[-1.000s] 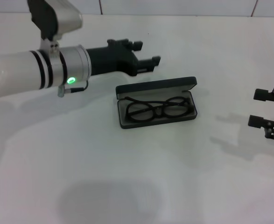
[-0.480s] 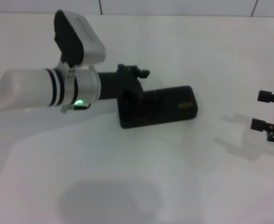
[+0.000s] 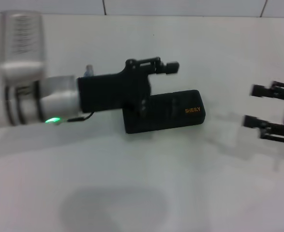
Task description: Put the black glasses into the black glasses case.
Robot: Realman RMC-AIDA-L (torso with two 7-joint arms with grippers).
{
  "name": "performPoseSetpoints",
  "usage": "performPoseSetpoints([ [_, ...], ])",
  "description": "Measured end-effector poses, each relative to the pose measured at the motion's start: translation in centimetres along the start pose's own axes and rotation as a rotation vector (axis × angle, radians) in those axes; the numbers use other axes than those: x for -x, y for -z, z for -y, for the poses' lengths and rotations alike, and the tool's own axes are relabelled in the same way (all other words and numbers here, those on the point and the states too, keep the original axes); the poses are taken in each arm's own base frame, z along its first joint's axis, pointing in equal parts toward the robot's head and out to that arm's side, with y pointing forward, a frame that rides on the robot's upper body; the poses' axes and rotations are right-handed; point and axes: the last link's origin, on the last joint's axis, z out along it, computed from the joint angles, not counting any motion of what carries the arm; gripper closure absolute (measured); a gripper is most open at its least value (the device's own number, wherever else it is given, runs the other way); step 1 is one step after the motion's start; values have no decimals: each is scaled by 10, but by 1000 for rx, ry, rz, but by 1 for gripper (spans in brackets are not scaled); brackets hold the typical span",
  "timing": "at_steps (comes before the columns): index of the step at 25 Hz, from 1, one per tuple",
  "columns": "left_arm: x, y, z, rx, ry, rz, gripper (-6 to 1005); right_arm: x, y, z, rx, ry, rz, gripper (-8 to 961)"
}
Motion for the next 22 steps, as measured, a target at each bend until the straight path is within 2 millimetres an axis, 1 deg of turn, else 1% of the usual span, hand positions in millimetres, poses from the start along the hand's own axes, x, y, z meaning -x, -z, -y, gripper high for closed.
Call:
performPoseSetpoints([
  [2,-4,16,-11,90,-7,-23,159,5,-19,-2,61,-11,35,251],
  [4,-3,29,-19,146,-2,-20,145,8,-36,-7,144,-16,51,244],
  [6,4,45,-26,121,13,-29,130,9,-47,-13,203,-15,53,237],
  [7,6,49,-27,103,17,-34,123,7,-51,-16,222,-9,57,209],
  [12,18,68,-37,20,22,-54,116,-1,-57,-28,252,29,90,67],
  [16,22,74,-41,15,33,-50,115,-3,-58,-30,258,49,98,67],
  [22,24,74,-43,33,29,-27,115,-4,-61,-34,284,64,97,67],
])
